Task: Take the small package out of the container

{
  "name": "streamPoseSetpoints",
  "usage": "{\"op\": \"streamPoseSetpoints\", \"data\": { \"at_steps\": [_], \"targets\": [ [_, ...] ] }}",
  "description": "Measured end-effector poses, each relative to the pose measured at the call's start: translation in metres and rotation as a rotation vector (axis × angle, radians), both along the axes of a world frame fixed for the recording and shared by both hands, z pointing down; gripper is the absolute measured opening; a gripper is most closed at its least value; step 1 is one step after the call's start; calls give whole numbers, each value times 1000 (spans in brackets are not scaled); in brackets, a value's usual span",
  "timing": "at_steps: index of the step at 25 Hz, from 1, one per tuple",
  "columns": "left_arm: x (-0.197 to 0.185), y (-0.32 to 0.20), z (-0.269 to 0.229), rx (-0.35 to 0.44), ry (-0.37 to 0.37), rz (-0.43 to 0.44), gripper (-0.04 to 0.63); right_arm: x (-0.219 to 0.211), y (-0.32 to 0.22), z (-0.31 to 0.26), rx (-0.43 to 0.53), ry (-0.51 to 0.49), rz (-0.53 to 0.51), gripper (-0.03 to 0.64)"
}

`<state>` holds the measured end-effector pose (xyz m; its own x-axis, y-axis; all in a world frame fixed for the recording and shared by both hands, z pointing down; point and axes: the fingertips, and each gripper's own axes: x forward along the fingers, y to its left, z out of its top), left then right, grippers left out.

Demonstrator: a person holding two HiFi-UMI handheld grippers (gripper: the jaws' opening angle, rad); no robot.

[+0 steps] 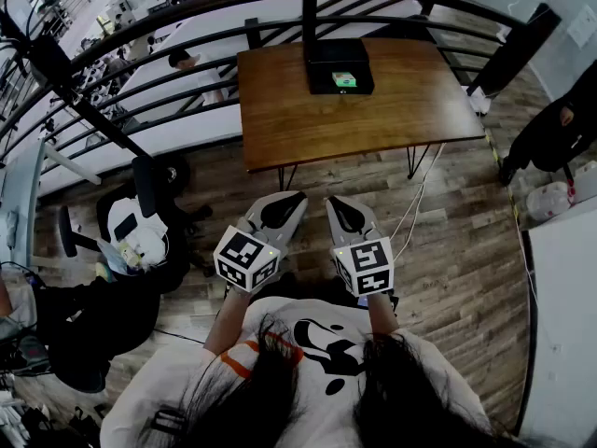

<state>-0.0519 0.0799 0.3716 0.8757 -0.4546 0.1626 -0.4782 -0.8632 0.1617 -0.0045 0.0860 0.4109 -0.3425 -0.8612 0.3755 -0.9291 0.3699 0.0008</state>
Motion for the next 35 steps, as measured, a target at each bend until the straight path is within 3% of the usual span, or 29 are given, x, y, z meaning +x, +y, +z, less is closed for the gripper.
{"op": "streamPoseSetpoints", "data": {
  "at_steps": [24, 32, 35],
  "targets": [
    [-70, -20, 6, 1, 11, 71, 0, -72, -25, 6, 3, 16, 60, 23],
    [-75, -35, 17, -32, 18, 103, 0, -78, -31, 15, -31, 15, 90, 33],
    [-70, -40, 20, -41, 22, 118, 0, -76, -36, 19, -41, 27, 89, 67]
  ]
}}
